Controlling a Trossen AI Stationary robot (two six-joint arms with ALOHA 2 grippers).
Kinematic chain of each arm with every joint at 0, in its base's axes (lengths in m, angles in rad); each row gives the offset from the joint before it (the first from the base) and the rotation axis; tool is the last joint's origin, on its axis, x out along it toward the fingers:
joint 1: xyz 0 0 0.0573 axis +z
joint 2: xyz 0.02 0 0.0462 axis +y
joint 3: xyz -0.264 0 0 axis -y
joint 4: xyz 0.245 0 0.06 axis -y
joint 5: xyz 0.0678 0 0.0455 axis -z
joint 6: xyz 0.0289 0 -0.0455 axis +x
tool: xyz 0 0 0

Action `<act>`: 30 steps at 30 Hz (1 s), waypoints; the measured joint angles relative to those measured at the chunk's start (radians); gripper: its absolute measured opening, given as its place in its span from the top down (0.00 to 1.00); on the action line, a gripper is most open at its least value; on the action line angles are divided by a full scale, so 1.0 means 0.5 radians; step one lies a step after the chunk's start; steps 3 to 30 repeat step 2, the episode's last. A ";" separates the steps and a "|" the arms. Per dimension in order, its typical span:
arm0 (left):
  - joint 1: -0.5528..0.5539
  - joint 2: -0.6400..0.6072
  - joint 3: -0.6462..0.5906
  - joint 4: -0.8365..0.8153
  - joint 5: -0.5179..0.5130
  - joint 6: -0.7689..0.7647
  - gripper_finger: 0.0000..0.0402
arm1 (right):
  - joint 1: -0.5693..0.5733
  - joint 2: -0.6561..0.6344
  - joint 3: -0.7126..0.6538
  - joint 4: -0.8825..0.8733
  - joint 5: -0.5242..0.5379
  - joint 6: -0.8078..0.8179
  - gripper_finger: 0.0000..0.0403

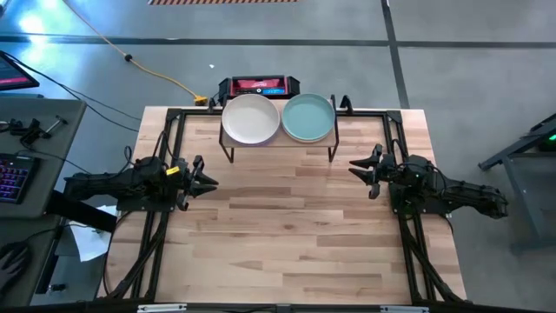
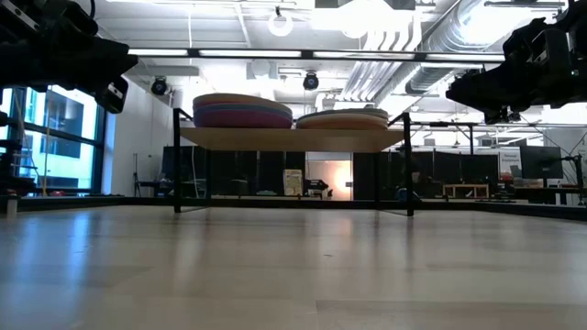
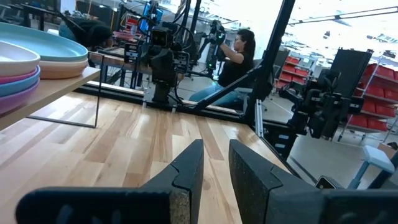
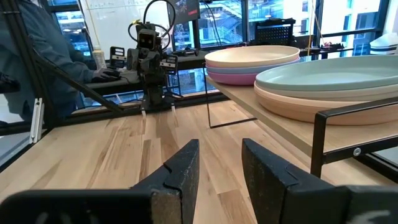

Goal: Place and stack plates onto a shelf
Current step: Return to Home Position

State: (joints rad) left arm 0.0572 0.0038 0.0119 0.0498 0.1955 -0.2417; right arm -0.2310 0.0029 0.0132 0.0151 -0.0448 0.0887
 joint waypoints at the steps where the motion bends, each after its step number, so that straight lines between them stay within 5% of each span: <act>1: 0.000 0.000 0.000 -0.001 0.000 0.001 0.83 | 0.000 0.000 0.000 -0.001 0.000 0.000 0.74; 30: 0.000 0.000 0.000 -0.001 0.000 0.001 0.83 | 0.000 0.000 0.000 0.000 0.000 0.000 0.74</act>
